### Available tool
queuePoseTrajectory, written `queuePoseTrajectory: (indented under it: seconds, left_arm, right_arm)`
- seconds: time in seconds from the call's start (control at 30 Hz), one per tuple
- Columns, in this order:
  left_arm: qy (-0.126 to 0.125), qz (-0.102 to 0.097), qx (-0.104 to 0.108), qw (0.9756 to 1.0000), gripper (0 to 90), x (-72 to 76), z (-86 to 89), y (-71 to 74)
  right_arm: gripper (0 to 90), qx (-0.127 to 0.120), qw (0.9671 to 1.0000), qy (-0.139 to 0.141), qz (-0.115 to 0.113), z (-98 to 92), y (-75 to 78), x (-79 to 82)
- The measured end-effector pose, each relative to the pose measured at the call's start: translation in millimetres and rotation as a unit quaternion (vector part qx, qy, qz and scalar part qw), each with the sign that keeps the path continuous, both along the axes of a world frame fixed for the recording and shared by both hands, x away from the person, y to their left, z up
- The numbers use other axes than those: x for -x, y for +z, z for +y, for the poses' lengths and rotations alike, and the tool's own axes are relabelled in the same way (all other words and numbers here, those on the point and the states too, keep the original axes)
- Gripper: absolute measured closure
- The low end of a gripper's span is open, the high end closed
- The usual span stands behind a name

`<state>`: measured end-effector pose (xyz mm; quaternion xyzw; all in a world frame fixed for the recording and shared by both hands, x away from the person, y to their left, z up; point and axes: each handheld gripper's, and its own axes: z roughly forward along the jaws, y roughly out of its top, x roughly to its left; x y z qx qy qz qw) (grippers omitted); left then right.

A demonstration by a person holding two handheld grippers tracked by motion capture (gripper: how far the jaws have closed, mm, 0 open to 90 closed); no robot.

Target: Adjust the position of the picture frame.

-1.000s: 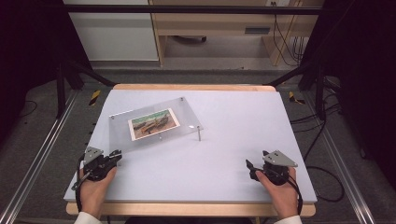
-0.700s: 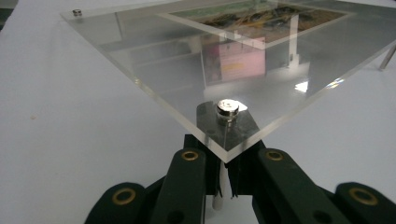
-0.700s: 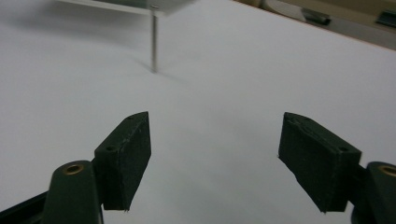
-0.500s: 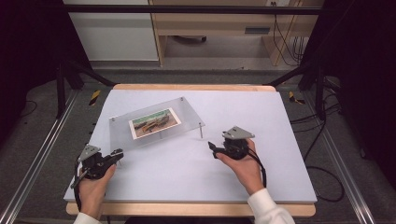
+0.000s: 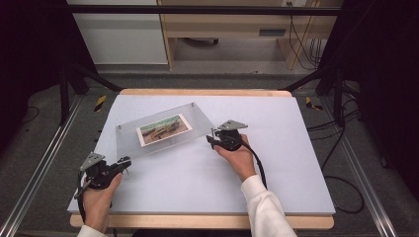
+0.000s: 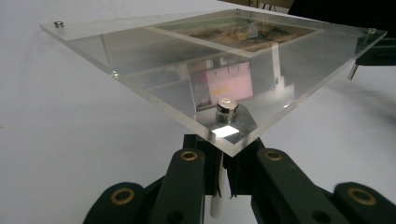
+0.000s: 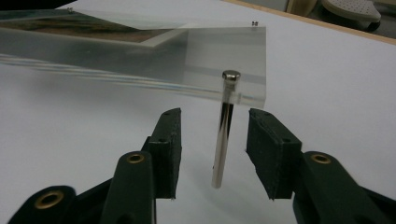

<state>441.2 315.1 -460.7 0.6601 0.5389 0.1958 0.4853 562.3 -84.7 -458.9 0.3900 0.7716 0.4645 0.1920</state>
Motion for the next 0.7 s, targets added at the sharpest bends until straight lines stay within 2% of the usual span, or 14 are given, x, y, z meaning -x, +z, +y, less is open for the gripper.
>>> queuePoseTrajectory:
  seconds: [0.07, 0.13, 0.2, 0.3, 0.7]
  left_arm:
    - [0.001, 0.000, 0.000, 1.0000, 84.0, 0.1, -0.1, -0.1]
    - [0.000, 0.001, 0.001, 1.0000, 83.9, 0.1, -0.1, -0.2]
    - [0.000, 0.001, 0.001, 1.0000, 83.9, 0.1, -0.1, -0.2]
    - [0.001, 0.001, 0.000, 1.0000, 83.9, 0.2, -0.4, -0.3]
    - [0.003, 0.004, -0.009, 0.9999, 83.9, 0.6, -1.7, -0.9]
  right_arm:
    - [61.8, -0.006, 1.0000, -0.002, -0.001, -0.3, -0.7, -2.6]
    - [66.5, -0.023, 0.9996, -0.008, 0.011, -2.9, -5.2, -8.3]
    - [67.7, -0.025, 0.9996, -0.008, 0.010, -3.5, -7.0, -9.7]
    - [71.5, -0.040, 0.9990, 0.000, 0.021, -1.7, -11.4, -12.4]
    - [80.1, -0.051, 0.9987, 0.004, 0.008, 4.9, -14.4, -15.7]
